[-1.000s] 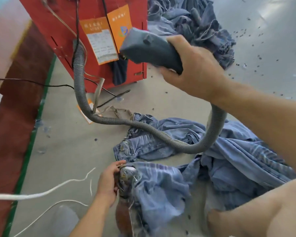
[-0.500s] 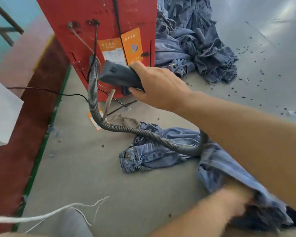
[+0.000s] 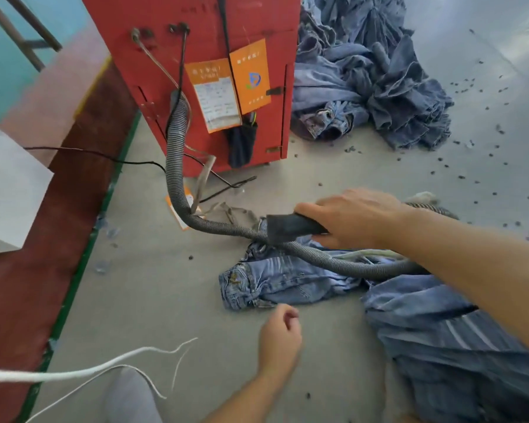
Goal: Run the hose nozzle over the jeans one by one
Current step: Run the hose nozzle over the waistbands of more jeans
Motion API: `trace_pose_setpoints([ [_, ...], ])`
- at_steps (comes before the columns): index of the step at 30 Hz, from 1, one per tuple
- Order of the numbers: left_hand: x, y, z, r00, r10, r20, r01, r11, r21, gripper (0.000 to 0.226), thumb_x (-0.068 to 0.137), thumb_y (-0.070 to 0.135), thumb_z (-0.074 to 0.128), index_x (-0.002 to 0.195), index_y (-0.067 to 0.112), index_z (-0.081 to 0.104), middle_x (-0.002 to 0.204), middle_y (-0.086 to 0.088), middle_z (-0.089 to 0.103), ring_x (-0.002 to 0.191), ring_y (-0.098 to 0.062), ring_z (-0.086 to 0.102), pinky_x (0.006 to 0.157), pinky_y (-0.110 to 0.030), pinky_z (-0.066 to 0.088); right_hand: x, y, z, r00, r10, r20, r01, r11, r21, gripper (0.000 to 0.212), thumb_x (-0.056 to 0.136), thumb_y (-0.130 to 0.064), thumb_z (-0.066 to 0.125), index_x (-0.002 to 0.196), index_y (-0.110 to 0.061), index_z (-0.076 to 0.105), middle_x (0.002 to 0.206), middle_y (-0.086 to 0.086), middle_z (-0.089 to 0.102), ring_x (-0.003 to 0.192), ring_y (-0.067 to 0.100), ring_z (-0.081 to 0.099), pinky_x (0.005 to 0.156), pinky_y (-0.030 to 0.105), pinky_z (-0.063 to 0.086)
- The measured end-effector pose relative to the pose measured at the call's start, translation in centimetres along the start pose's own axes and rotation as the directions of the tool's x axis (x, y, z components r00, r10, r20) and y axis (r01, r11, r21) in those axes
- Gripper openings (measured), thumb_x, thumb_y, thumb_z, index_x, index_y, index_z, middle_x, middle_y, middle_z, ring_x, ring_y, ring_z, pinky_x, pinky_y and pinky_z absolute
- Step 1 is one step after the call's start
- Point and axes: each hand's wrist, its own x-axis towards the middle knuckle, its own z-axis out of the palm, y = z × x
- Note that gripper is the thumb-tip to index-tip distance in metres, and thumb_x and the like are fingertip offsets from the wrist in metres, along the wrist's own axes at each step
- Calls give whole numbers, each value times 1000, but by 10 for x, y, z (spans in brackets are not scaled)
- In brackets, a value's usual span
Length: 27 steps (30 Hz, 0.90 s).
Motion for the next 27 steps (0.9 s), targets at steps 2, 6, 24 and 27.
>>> trace_pose_setpoints([
  [2, 43, -30, -35, 899, -217, -381, 228, 974, -17, 17, 96, 11, 60, 112, 6, 63, 107, -13, 68, 103, -34, 65, 86, -39, 50, -11, 26, 25, 995, -25, 99, 43, 982, -181, 36, 104, -53, 43, 134, -35, 36, 89, -10, 53, 68, 18, 57, 48, 27, 40],
  [6, 113, -57, -69, 788, -556, -265, 549, 829, -108, 104, 88, 37, 80, 158, -5, 15, 162, -26, 26, 144, -45, 36, 117, -48, 34, -37, 112, 7, 997, -74, 8, 71, 923, -379, 50, 99, -48, 34, 147, -33, 30, 82, -11, 48, 51, 12, 51, 41, 29, 50],
  [24, -11, 72, -180, 683, 678, 273, -675, 443, 590, 15, 75, 39, 51, 75, 24, 49, 76, 2, 61, 84, -23, 62, 100, -35, 38, -40, 24, -10, 841, 351, -412, -250, 927, 279, 48, 91, -40, 70, 133, -32, 47, 76, -5, 56, 56, 24, 48, 52, 32, 42],
  [27, -66, 101, -230, 863, 504, 39, -467, 765, 443, 29, 71, 49, 53, 75, 20, 52, 68, 5, 62, 69, -21, 61, 70, -39, 47, -25, 4, -28, 835, 377, -399, -183, 876, 445, 44, 92, -44, 68, 126, -34, 42, 82, 3, 64, 65, 32, 60, 61, 44, 52],
])
